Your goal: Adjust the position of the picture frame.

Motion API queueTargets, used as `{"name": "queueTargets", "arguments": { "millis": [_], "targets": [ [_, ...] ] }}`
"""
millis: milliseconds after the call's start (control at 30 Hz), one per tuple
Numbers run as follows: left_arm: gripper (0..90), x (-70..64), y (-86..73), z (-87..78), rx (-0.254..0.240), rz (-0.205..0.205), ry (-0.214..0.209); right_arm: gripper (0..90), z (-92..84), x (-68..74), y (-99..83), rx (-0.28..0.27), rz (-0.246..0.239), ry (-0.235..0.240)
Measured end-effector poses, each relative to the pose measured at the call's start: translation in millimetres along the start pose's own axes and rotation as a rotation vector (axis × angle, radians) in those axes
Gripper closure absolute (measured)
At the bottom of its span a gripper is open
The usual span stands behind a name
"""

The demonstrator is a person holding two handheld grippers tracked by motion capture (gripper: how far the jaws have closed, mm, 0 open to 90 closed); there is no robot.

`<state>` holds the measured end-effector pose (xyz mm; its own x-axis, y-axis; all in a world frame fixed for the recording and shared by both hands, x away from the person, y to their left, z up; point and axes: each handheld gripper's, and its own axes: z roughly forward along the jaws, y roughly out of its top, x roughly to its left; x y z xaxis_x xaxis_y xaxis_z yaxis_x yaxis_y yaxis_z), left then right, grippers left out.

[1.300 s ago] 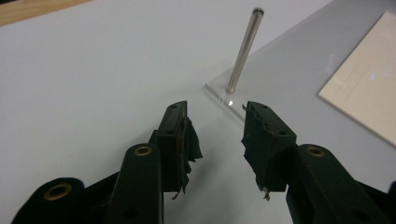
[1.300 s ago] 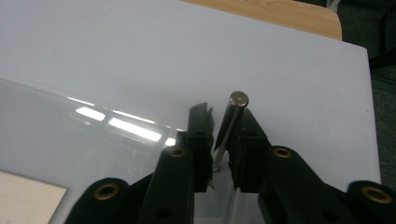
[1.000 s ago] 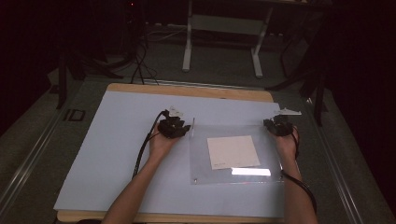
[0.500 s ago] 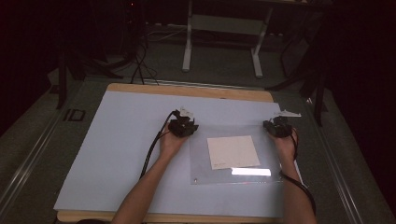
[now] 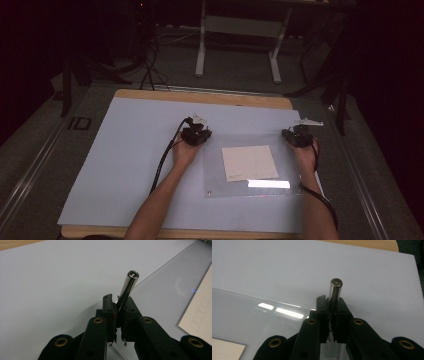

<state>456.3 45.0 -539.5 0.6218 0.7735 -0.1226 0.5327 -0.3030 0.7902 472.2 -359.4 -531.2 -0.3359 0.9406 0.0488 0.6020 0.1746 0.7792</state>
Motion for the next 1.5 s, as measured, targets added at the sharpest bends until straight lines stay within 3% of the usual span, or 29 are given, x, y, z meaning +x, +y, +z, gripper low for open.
{"name": "queueTargets", "arguments": {
  "millis": [133,467,667,867,1500],
  "targets": [
    [83.1,3.5,0.2,-0.3,0.002,-0.028,-0.023,83.8,-1.3,-3.5,-1.0,-0.017,0.059,0.031],
    [82.4,9.3,0.2,-2.3,0.008,-0.08,-0.06,83.4,-7.4,-3.6,2.1,0.016,0.063,0.06],
    [81.9,15.8,-0.4,-7.6,0.017,-0.097,-0.066,82.5,-7.1,0.4,1.8,0.009,0.1,0.077],
    [81.9,23.0,1.0,-15.1,0.022,-0.101,-0.044,82.2,-6.9,9.3,5.9,0.018,0.097,0.096],
    [81.2,67.1,1.5,-56.7,0.026,-0.127,0.024,81.3,5.8,61.2,22.7,0.027,0.097,0.158]
  ]
}}
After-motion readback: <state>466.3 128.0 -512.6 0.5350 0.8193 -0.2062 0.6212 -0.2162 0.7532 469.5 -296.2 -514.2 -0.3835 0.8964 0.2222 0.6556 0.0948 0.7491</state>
